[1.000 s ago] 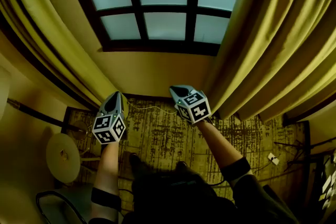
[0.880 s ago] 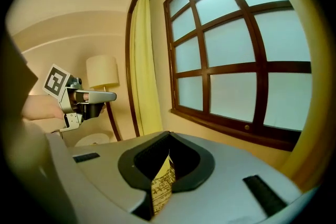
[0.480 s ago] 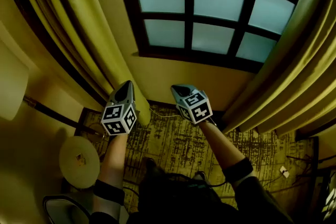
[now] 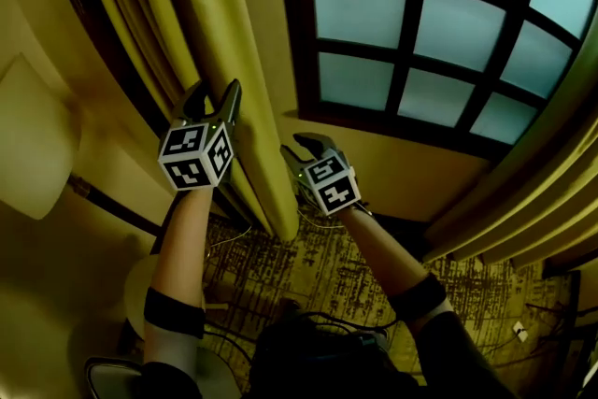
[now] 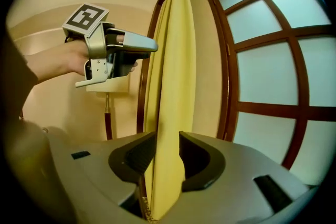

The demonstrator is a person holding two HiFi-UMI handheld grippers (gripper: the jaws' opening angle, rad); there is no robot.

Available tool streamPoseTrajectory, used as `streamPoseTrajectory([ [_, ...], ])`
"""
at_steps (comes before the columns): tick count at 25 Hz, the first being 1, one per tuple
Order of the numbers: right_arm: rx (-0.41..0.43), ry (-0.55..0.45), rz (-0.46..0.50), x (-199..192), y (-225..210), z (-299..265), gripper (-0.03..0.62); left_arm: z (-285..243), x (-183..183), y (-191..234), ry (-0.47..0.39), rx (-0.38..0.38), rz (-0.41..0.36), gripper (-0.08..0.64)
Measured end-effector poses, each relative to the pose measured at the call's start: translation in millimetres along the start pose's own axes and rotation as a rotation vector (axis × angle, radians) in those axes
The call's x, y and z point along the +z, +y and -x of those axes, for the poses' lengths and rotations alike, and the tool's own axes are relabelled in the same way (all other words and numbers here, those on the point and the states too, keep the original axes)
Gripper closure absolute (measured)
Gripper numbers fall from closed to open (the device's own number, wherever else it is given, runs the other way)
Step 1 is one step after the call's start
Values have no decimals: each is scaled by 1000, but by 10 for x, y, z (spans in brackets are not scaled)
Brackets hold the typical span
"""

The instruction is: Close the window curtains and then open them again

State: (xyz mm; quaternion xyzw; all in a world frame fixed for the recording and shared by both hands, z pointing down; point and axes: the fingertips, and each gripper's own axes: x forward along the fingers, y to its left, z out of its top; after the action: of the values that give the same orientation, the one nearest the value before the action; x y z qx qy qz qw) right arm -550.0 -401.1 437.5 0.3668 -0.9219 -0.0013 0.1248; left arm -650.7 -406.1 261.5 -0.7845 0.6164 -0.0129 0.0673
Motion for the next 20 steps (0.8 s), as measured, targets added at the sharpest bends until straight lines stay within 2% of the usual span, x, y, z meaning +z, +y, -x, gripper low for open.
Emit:
streamPoseTrajectory([
  [3, 20, -33, 20, 457, 181, -304, 374, -220, 317, 300, -30, -12, -22, 260],
  [7, -2, -65, 30, 882, 205, -654, 256, -552, 651, 468, -52, -70, -37, 217],
  [10, -30, -88, 32, 1132, 195, -874, 209, -751, 877, 542, -70, -108, -64, 207],
  [16, -107, -108, 34, 1493, 62, -1176, 207, -1024, 1261, 529, -118, -178, -94, 202],
  [20, -132, -120, 37, 1665, -39, -1307, 212, -1147, 1266, 480, -111, -213, -105, 202],
])
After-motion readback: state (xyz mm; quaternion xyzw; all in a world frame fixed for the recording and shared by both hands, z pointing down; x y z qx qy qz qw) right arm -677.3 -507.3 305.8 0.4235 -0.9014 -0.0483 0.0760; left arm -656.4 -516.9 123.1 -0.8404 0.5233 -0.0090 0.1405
